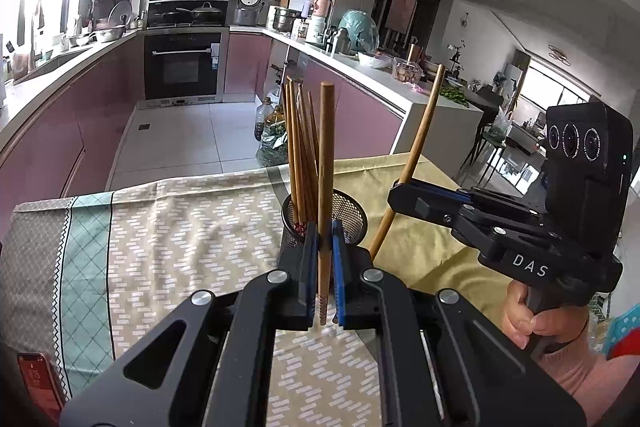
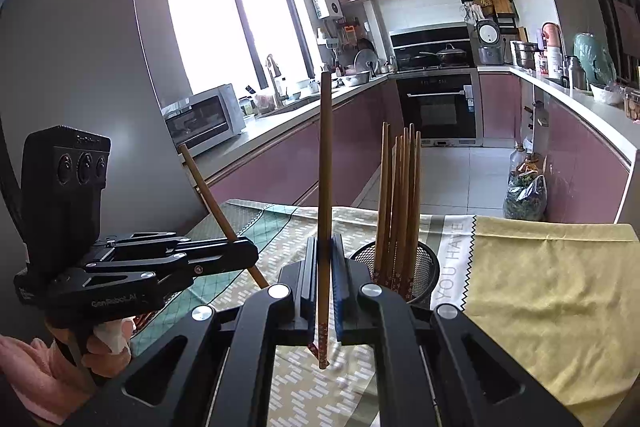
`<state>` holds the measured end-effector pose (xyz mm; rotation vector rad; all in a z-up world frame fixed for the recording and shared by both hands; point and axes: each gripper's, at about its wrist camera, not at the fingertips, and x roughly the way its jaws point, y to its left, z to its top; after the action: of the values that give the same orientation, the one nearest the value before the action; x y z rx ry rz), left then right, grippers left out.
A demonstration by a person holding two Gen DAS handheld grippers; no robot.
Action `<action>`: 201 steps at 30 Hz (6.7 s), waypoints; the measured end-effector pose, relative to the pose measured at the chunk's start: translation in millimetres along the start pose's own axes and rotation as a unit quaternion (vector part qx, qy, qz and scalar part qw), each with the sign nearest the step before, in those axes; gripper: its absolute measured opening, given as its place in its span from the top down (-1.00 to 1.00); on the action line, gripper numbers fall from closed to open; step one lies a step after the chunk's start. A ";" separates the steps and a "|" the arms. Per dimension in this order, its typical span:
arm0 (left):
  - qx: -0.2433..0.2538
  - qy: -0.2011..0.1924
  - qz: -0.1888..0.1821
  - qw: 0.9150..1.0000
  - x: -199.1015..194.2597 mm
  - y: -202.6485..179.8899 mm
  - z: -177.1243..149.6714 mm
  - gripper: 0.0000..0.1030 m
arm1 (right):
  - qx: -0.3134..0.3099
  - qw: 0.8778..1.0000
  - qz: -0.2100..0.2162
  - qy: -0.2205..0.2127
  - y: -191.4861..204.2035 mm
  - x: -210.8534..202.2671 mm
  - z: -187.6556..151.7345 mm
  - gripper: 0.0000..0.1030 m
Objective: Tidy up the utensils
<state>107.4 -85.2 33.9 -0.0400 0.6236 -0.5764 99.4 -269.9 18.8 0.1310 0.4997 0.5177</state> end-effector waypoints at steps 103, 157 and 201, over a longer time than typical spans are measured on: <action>0.037 0.040 -0.007 0.998 59.6 -17.0 57.4 0.86 | -0.001 0.998 -0.035 0.055 -26.0 52.4 27.3 0.89; -0.017 -0.115 0.218 0.969 -31.9 35.7 -36.8 -0.89 | -0.006 0.995 -0.102 -0.015 30.0 24.9 -48.5 -0.87; -0.008 -0.165 0.262 0.951 -72.5 19.2 -72.7 -0.89 | -0.032 0.989 -0.121 -0.077 64.8 2.7 -71.5 -0.87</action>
<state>28.2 -21.5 9.7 0.0161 0.2908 -0.0426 37.9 -212.9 -29.0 0.0475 0.3411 0.2836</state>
